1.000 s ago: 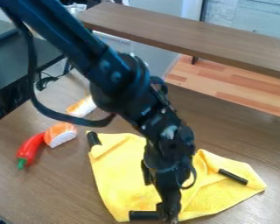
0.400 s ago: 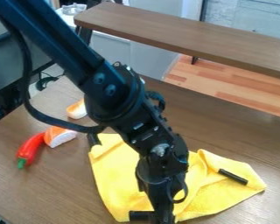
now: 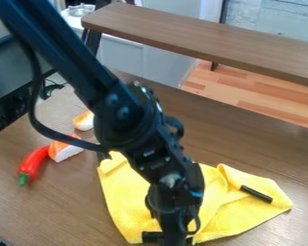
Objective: Unfold the cloth from bottom left to top right
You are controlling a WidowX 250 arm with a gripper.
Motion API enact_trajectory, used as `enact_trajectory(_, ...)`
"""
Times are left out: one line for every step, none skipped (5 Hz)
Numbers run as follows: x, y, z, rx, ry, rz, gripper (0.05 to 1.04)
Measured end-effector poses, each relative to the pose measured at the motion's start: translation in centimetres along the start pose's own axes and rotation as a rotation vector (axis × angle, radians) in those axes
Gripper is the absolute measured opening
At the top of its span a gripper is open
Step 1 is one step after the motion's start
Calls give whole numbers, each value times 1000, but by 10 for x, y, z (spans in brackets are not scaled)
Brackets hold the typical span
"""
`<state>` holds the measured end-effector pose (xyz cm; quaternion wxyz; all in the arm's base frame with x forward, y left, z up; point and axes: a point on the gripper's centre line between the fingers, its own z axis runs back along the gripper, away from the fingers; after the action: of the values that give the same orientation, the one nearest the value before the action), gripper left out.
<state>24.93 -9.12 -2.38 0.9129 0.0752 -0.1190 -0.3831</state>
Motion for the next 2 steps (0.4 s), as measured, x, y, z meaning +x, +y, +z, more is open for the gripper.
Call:
enact_trajectory(-3, -3, -9, 13, 18, -8, 362)
enact_trajectory(-4, -5, -16, 30, 25, -16, 163)
